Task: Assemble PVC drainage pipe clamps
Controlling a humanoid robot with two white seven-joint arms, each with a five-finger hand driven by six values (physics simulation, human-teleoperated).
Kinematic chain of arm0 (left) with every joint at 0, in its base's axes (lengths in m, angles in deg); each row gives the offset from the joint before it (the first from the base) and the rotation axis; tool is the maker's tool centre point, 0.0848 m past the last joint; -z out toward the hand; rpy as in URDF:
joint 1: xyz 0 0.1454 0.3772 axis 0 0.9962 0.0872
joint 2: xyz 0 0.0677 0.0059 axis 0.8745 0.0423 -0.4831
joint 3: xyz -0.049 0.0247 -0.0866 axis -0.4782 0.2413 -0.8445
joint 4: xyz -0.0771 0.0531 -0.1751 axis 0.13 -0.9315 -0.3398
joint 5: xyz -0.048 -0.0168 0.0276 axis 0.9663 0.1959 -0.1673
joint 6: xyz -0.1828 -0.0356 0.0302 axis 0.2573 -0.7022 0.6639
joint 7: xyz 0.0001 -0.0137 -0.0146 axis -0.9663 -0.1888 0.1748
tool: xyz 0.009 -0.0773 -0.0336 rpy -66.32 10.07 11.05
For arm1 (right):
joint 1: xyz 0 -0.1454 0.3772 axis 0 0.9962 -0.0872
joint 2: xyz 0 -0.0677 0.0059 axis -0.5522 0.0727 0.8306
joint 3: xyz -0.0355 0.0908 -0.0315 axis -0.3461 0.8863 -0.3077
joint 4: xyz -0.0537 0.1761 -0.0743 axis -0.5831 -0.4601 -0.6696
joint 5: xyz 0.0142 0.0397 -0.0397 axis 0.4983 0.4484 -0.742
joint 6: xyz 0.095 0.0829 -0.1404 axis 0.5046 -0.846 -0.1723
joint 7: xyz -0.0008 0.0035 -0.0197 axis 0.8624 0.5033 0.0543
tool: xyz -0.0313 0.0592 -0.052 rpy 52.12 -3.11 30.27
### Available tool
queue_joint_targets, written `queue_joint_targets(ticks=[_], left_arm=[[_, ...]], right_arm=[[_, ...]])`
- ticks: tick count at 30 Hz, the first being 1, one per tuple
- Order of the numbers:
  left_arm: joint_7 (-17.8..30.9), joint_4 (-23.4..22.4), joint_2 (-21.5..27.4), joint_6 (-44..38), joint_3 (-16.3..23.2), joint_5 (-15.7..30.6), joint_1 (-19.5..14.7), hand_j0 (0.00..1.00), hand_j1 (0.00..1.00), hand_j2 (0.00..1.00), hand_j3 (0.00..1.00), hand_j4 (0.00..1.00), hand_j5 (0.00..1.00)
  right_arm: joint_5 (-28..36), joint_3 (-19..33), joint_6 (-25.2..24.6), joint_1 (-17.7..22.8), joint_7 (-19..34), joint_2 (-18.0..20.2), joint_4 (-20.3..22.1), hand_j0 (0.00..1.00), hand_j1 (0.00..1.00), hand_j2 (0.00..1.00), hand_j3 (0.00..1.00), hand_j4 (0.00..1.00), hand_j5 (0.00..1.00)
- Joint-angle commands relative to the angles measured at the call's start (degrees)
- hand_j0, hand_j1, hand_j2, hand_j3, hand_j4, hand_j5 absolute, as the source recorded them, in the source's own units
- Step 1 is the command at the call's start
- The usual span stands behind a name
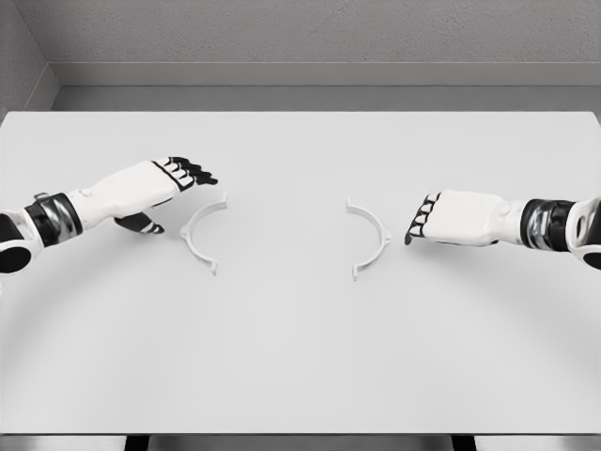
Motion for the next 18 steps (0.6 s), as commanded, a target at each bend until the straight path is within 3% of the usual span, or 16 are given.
queue_joint_targets(ticks=[1, 18], left_arm=[[-0.03, -0.85, -0.61, -0.06, -0.02, 0.14, 0.0, 1.0, 1.0, 1.0, 1.0, 1.0, 1.0], [-0.03, -0.94, -4.03, -0.06, -0.02, -1.0, -0.18, 1.0, 1.0, 1.0, 1.0, 1.0, 1.0]], right_arm=[[0.06, -0.27, -0.13, 0.0, -0.02, 0.02, 0.24, 0.76, 0.76, 0.76, 0.76, 0.76, 0.76], [-0.56, -1.5, -0.13, -0.26, -0.02, -0.85, -0.37, 0.76, 0.76, 0.76, 0.76, 0.76, 0.76]])
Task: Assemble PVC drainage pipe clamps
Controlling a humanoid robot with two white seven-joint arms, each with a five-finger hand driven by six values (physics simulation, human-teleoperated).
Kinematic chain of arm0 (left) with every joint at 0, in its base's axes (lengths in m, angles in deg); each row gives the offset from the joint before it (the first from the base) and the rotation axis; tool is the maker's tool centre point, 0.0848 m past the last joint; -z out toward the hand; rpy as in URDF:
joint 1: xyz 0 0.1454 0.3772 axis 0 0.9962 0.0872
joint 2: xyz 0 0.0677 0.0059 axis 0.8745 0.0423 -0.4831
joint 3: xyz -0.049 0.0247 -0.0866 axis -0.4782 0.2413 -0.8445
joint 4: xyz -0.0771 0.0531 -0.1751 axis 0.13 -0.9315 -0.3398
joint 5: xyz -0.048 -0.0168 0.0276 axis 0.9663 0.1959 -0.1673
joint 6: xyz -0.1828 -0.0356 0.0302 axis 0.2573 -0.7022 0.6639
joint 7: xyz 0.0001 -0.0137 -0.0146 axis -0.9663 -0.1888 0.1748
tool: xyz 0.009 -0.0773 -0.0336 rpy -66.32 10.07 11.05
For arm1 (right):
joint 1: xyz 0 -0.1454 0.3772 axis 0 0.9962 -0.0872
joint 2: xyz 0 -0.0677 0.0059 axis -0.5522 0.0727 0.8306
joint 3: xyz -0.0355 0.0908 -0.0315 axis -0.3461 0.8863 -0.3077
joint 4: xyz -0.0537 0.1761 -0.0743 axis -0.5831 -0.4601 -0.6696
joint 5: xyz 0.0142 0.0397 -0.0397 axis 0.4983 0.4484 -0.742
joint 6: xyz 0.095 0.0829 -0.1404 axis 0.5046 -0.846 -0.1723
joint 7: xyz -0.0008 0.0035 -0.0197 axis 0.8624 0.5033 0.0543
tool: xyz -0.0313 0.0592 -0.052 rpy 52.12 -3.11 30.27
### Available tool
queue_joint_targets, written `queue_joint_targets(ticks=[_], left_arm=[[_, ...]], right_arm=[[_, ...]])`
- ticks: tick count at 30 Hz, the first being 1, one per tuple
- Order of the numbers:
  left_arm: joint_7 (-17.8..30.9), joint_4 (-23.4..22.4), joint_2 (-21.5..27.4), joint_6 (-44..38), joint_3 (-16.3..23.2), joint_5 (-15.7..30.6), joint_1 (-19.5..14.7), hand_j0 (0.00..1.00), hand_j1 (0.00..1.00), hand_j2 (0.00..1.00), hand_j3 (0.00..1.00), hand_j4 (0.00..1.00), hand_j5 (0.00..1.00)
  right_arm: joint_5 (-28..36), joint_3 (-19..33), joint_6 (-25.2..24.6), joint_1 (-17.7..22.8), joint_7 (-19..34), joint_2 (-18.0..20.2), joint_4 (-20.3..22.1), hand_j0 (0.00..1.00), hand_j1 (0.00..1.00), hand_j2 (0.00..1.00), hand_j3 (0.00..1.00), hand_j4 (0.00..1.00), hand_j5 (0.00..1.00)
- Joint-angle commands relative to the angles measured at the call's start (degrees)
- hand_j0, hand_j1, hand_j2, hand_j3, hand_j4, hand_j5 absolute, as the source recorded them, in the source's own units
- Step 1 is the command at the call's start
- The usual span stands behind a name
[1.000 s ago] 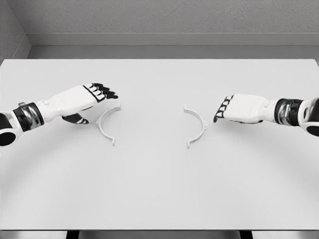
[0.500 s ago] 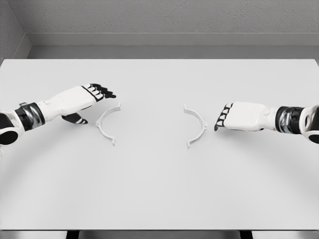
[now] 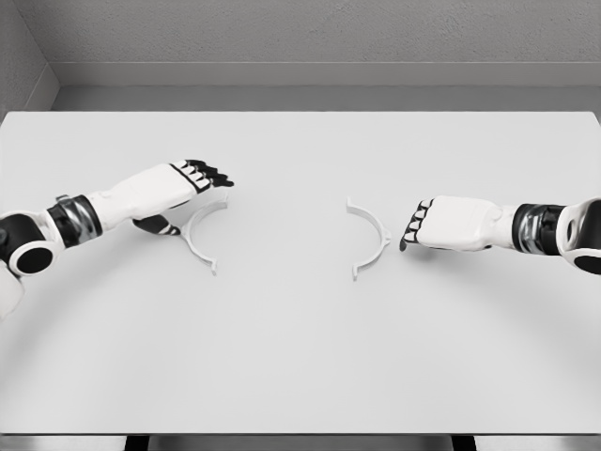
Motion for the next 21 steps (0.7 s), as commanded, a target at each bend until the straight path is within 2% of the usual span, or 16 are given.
queue_joint_targets(ticks=[1, 3, 13, 21], left_arm=[[0.04, 0.05, -0.54, -0.06, -0.04, 0.36, 0.0, 1.0, 1.0, 1.0, 1.0, 1.0, 1.0], [0.92, 0.14, -0.98, -0.06, -0.04, 0.36, 0.0, 1.0, 1.0, 1.0, 1.0, 1.0, 1.0], [1.36, 0.67, -1.85, -0.06, -0.13, 0.36, -0.09, 1.0, 1.0, 1.0, 1.0, 1.0, 1.0], [2.59, 0.76, -3.0, -0.06, -0.22, 0.36, -0.44, 1.0, 1.0, 1.0, 1.0, 1.0, 1.0]], right_arm=[[-0.02, -0.07, -0.12, 0.09, -0.01, -0.06, -0.3, 0.76, 0.76, 0.76, 0.76, 0.76, 0.76], [-0.11, -0.51, -0.12, -0.09, -0.01, -0.68, -1.36, 0.76, 0.76, 0.76, 0.76, 0.76, 0.76], [-0.99, -0.6, -0.12, -0.44, -0.01, -4.9, -1.53, 0.76, 0.76, 0.76, 0.76, 0.76, 0.76], [-0.72, -0.34, -0.12, -0.62, -0.01, -4.72, -1.18, 0.76, 0.76, 0.76, 0.76, 0.76, 0.76]])
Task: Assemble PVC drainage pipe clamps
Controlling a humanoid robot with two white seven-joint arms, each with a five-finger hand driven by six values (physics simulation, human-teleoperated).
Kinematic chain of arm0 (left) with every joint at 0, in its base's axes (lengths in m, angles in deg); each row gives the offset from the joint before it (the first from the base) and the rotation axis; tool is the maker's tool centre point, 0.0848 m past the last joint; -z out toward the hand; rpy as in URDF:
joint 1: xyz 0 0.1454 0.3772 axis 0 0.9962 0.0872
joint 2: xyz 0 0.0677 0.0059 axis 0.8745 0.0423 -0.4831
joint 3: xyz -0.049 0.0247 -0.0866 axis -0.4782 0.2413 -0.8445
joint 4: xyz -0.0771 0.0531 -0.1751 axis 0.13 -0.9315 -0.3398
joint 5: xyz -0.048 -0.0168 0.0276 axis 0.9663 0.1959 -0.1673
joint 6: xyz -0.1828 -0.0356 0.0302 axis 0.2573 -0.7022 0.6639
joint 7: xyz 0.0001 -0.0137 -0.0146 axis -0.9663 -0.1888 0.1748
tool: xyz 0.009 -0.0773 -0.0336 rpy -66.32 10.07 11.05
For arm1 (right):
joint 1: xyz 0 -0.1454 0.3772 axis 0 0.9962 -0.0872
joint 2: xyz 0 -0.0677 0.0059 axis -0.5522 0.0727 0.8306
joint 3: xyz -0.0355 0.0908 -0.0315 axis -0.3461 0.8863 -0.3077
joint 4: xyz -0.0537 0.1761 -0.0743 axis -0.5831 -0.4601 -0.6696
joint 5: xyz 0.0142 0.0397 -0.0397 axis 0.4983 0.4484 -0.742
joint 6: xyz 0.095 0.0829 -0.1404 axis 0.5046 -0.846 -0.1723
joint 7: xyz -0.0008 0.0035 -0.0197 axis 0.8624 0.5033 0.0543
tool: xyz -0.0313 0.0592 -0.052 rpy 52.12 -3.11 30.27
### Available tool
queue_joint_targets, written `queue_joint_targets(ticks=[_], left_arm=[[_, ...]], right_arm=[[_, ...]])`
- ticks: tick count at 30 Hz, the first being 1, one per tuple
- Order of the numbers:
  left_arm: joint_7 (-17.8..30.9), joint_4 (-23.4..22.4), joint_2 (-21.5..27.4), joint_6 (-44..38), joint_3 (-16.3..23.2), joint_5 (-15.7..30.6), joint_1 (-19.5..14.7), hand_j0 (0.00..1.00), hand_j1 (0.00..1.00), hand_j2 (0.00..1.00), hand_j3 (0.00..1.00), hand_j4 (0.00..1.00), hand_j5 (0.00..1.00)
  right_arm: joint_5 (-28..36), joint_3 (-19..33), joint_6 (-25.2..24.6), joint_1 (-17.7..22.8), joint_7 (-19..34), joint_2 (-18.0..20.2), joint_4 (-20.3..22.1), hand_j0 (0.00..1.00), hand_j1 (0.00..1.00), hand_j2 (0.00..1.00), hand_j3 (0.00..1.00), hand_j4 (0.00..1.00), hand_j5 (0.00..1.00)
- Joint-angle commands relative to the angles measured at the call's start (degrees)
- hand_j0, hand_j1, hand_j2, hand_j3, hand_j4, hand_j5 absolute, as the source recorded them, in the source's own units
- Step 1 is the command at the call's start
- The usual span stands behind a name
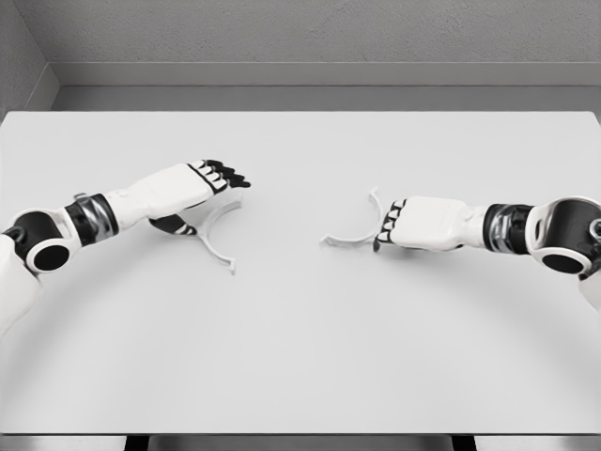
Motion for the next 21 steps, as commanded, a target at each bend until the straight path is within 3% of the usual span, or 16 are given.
queue_joint_targets(ticks=[1, 7, 11, 21], left_arm=[[0.53, 0.04, -0.48, -0.07, -0.1, 0.37, 0.0, 1.0, 1.0, 1.0, 1.0, 1.0, 1.0], [2.82, 1.1, -2.15, -0.07, -0.36, 0.37, 0.0, 1.0, 1.0, 1.0, 1.0, 1.0, 1.0], [2.91, 1.97, -2.24, -0.07, -0.36, 0.37, 0.18, 1.0, 1.0, 1.0, 1.0, 1.0, 1.0], [4.93, 3.73, -3.38, -0.07, -0.8, 0.37, 0.18, 1.0, 1.0, 1.0, 1.0, 1.0, 1.0]], right_arm=[[0.43, 0.48, -0.11, 0.0, -0.01, 1.05, 0.11, 0.76, 0.76, 0.76, 0.76, 0.76, 0.76], [0.61, 4.08, -0.11, -1.14, -0.01, 3.07, -0.59, 0.77, 0.77, 0.77, 0.77, 0.77, 0.77], [0.08, 4.08, -0.11, -3.43, -0.01, 0.79, -6.04, 0.77, 0.77, 0.77, 0.77, 0.77, 0.77], [-3.0, 3.29, -0.11, -5.98, -0.01, -5.01, -12.1, 0.77, 0.77, 0.77, 0.77, 0.77, 0.77]])
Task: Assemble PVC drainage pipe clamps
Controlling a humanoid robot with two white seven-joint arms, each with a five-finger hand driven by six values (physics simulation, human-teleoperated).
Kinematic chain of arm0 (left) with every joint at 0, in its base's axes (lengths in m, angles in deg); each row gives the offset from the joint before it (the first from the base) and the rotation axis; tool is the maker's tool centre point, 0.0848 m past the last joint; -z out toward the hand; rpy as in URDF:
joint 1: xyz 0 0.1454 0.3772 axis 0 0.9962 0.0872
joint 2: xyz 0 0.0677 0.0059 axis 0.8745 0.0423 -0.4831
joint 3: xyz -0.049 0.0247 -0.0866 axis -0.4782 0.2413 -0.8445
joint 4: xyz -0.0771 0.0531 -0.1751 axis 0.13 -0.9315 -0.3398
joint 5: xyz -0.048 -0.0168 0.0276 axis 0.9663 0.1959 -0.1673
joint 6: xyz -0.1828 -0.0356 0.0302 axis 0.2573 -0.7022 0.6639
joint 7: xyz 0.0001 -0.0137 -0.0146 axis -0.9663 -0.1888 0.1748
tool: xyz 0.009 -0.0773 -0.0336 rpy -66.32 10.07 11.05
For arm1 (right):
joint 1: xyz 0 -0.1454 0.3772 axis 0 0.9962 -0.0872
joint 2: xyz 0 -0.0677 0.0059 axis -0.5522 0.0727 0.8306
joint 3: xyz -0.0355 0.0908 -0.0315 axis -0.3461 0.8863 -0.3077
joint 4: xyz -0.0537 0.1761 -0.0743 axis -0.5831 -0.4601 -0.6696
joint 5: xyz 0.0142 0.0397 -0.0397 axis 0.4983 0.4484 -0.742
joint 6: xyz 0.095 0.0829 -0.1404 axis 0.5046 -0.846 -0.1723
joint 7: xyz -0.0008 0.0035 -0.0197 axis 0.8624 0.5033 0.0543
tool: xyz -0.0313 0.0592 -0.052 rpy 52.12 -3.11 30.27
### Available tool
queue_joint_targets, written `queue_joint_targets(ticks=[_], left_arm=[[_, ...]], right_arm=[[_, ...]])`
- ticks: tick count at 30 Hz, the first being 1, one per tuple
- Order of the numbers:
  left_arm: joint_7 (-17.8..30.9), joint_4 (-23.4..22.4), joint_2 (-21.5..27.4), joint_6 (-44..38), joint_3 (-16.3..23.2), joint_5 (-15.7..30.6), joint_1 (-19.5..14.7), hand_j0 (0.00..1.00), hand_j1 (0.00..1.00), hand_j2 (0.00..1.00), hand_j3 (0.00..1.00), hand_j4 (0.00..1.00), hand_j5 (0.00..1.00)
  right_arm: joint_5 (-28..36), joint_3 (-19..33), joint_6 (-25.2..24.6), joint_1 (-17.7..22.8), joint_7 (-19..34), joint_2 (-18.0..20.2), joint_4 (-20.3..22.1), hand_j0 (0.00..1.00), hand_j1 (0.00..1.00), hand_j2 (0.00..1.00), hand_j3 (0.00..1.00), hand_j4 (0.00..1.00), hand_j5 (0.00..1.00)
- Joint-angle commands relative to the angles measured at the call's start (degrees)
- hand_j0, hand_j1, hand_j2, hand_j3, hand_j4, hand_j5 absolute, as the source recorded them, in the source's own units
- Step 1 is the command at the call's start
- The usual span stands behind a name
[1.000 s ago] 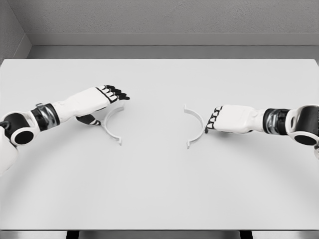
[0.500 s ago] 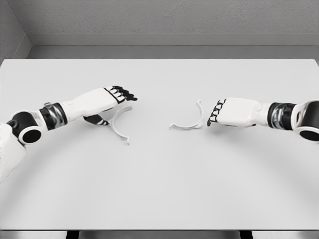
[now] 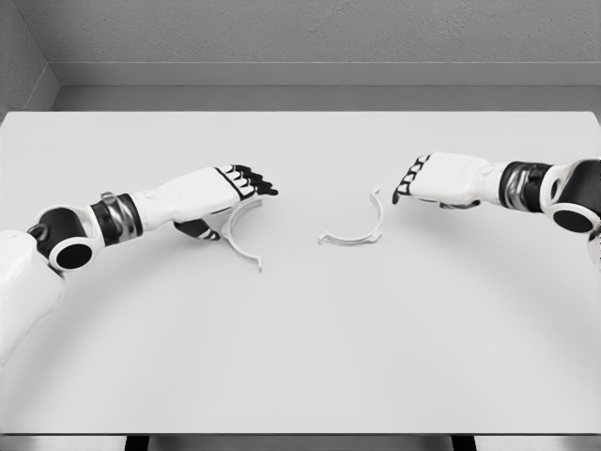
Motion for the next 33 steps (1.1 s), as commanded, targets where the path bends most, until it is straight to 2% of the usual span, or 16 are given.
queue_joint_targets(ticks=[1, 6, 17, 27, 33], left_arm=[[0.1, 0.03, -0.04, -0.09, -0.1, 0.37, 0.0, 1.0, 1.0, 1.0, 1.0, 1.0, 1.0], [0.1, -0.14, -0.04, -0.09, -0.1, 0.37, 0.0, 1.0, 1.0, 1.0, 1.0, 1.0, 1.0], [0.28, -0.05, -1.0, -0.09, -0.1, 0.37, -0.09, 1.0, 1.0, 1.0, 1.0, 1.0, 1.0], [1.33, -0.14, -1.97, -0.09, -0.28, 0.37, -0.09, 1.0, 1.0, 1.0, 1.0, 1.0, 1.0], [1.33, 0.56, -1.97, -0.09, -0.72, 0.55, -0.26, 1.0, 1.0, 1.0, 1.0, 1.0, 1.0]], right_arm=[[-0.8, -0.05, -0.12, -0.26, -0.01, -1.75, -1.99, 0.77, 0.77, 0.77, 0.77, 0.77, 0.77], [-2.47, -0.05, -0.12, -1.58, -0.01, -3.6, -5.86, 0.77, 0.77, 0.77, 0.77, 0.77, 0.77], [-4.41, -2.33, -0.12, -3.52, -0.01, -6.94, -9.81, 0.77, 0.77, 0.77, 0.77, 0.77, 0.77], [-4.23, -1.81, -0.12, -4.92, -0.01, -6.41, -11.31, 0.77, 0.77, 0.77, 0.77, 0.77, 0.77], [-4.41, -2.16, -0.12, -5.28, -0.01, -6.94, -14.29, 0.77, 0.77, 0.77, 0.77, 0.77, 0.77]])
